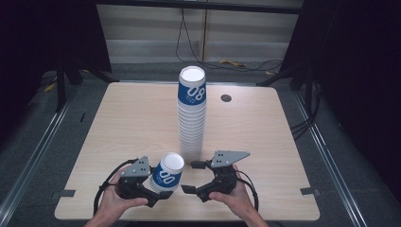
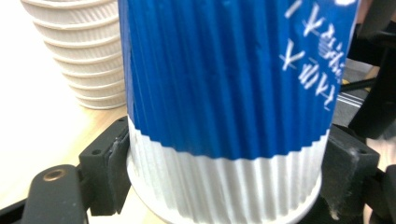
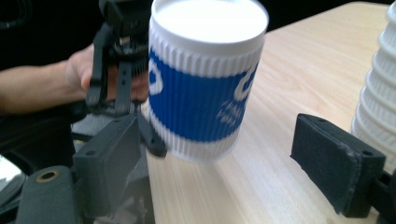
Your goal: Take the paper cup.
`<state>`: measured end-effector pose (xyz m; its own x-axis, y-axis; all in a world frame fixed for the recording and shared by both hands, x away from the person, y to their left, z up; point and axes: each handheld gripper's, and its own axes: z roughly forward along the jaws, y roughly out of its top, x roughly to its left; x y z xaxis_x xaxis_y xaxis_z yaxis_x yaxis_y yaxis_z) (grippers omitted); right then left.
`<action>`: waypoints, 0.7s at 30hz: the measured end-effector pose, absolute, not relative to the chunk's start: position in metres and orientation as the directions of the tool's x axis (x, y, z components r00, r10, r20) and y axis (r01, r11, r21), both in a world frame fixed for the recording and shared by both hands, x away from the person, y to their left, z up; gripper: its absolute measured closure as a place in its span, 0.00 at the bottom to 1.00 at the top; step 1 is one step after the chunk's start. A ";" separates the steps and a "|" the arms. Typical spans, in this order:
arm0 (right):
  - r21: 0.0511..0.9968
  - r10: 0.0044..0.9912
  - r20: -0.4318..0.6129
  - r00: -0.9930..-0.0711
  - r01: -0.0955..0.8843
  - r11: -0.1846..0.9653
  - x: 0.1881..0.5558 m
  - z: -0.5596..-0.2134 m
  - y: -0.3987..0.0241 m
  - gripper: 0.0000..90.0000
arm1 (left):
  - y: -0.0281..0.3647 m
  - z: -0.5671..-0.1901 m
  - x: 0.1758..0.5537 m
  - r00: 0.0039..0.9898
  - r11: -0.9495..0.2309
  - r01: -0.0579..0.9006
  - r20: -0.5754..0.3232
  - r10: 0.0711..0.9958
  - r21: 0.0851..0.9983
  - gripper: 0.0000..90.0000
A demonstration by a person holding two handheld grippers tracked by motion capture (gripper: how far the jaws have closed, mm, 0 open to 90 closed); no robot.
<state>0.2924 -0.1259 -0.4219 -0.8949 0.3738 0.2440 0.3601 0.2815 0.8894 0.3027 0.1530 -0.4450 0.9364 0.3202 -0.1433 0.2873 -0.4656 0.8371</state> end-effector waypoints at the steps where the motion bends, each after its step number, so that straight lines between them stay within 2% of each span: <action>1: 0.889 0.374 0.244 -0.895 0.360 0.281 0.292 -0.422 -0.126 0.17 | 0.153 -0.444 0.303 0.935 -0.466 0.298 -0.156 0.318 0.833 0.20; 9: 0.879 0.364 0.233 -0.902 0.355 0.318 0.293 -0.418 -0.124 0.18 | 0.148 -0.441 0.306 0.942 -0.526 0.278 -0.122 0.312 0.804 0.21; 17: 0.825 0.353 0.216 -0.910 0.363 0.432 0.294 -0.420 -0.122 0.19 | 0.144 -0.448 0.307 0.949 -0.590 0.271 -0.108 0.296 0.761 0.21; 21: 0.811 0.352 0.216 -0.911 0.368 0.454 0.296 -0.420 -0.122 0.19 | 0.142 -0.448 0.307 0.952 -0.610 0.263 -0.099 0.290 0.747 0.21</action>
<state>0.2957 -0.1218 -0.4204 -0.9105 0.3524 0.2161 0.3683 0.4539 0.8114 0.3068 0.1421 -0.4481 0.9518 0.2903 -0.0986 0.2634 -0.6100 0.7473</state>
